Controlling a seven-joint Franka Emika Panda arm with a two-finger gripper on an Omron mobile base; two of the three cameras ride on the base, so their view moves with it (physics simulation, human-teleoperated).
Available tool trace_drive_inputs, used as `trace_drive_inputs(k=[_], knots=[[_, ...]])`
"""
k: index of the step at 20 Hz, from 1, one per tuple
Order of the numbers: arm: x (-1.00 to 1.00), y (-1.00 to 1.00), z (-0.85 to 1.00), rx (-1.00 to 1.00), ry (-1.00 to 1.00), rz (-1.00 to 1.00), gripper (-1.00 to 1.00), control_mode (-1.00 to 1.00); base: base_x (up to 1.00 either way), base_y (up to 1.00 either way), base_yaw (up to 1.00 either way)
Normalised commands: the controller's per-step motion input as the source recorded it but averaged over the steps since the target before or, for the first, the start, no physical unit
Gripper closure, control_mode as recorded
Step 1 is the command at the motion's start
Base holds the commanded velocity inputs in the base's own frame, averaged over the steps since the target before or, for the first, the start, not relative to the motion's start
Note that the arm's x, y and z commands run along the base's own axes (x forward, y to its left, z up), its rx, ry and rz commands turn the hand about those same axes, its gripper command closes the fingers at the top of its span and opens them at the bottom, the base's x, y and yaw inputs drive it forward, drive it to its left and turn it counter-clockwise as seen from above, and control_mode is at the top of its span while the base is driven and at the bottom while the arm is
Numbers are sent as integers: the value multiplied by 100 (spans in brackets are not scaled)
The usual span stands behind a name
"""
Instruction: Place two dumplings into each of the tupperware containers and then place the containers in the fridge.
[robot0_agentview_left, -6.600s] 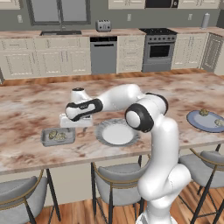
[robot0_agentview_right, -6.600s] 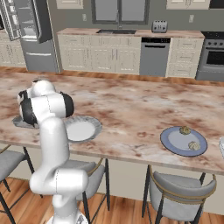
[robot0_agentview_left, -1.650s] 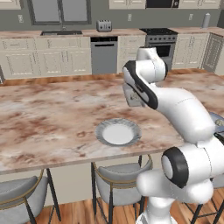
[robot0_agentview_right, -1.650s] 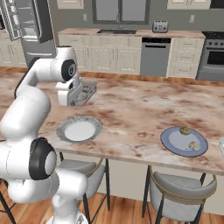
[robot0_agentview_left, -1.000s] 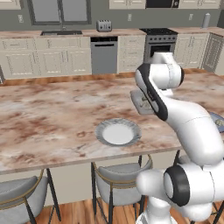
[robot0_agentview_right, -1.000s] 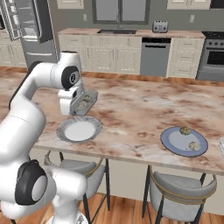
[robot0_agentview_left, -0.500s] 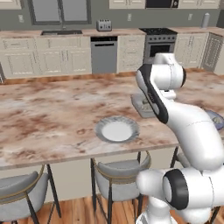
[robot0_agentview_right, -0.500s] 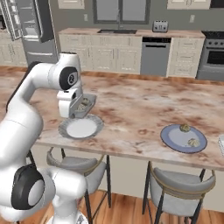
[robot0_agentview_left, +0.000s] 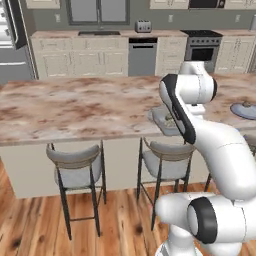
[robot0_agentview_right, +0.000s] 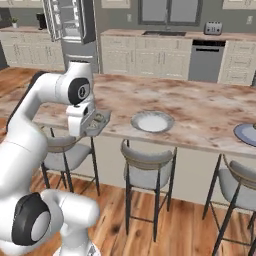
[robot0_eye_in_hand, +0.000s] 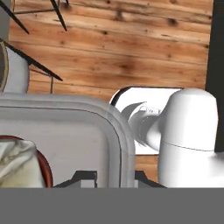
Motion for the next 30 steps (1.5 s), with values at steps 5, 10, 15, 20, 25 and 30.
trace_drive_inputs(k=[5, 10, 15, 20, 25, 30], knots=[[0, 0, 0, 0, 0, 0, 100, 100, -1, 100, 0], [0, 0, 0, 0, 0, 0, 100, 100, 35, 100, 0], [0, 0, 0, 0, 0, 0, 100, 100, 40, 100, 2], [0, 0, 0, 0, 0, 0, 100, 100, 6, 100, 27], [0, 0, 0, 0, 0, 0, 100, 100, 15, 100, 32], [0, 0, 0, 0, 0, 0, 100, 100, 81, 100, 3]])
